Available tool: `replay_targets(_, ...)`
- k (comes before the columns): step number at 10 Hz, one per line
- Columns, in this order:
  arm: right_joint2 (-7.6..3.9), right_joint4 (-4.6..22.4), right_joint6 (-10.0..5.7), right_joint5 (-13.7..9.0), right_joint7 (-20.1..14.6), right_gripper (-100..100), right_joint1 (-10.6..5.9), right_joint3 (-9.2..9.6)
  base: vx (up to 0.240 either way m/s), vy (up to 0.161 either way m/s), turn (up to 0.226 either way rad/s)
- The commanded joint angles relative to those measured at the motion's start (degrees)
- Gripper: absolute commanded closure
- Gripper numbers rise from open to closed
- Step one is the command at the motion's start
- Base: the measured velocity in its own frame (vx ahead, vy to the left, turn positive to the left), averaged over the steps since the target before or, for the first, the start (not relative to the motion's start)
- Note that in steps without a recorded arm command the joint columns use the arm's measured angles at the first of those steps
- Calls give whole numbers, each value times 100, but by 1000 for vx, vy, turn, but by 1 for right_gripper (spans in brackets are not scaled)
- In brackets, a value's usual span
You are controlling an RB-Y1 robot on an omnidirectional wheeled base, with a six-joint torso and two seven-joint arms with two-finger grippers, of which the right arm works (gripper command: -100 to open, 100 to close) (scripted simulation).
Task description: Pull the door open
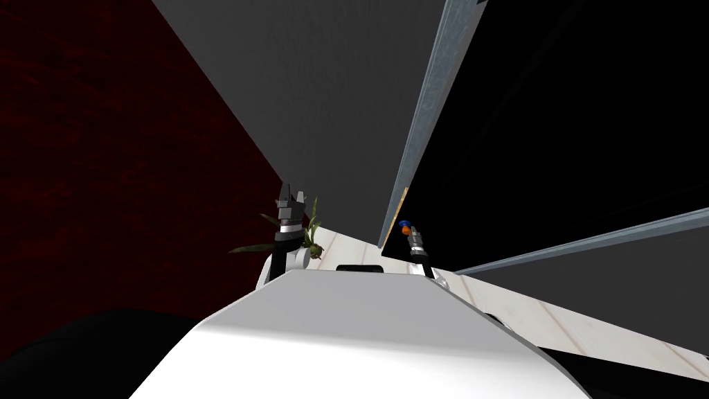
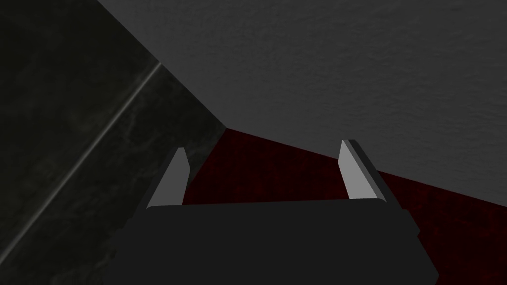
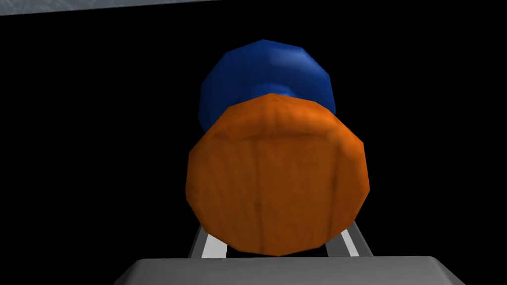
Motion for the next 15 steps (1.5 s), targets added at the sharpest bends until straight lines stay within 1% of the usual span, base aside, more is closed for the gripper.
replay_targets(1,145,-220,80,30,-48,100,16,125,-8,2,-19)
replay_targets(2,122,-214,79,-81,-287,100,13,182,-28,-10,88)
replay_targets(4,122,-214,79,-81,-287,100,13,182,-23,-11,16)
replay_targets(5,98,-208,78,-193,-526,100,11,238,-24,9,44)
replay_targets(6,98,-192,78,-193,-526,100,11,238,-30,2,21)
replay_targets(7,98,-20,78,-193,-526,100,11,238,-5,-7,-23)
replay_targets(8,98,-208,78,-193,-526,100,11,238,0,0,0)
replay_targets(9,74,-201,78,-304,-765,100,8,295,-18,-12,50)
replay_targets(10,51,-195,77,-415,-909,100,6,351,-58,-16,108)
replay_targets(11,51,-195,77,-415,-1004,100,6,351,-50,-9,62)
replay_targets(14,51,-195,77,-415,-1004,100,6,351,-1,2,-17)
replay_targets(15,27,-189,77,-527,-1243,100,3,408,-29,3,60)
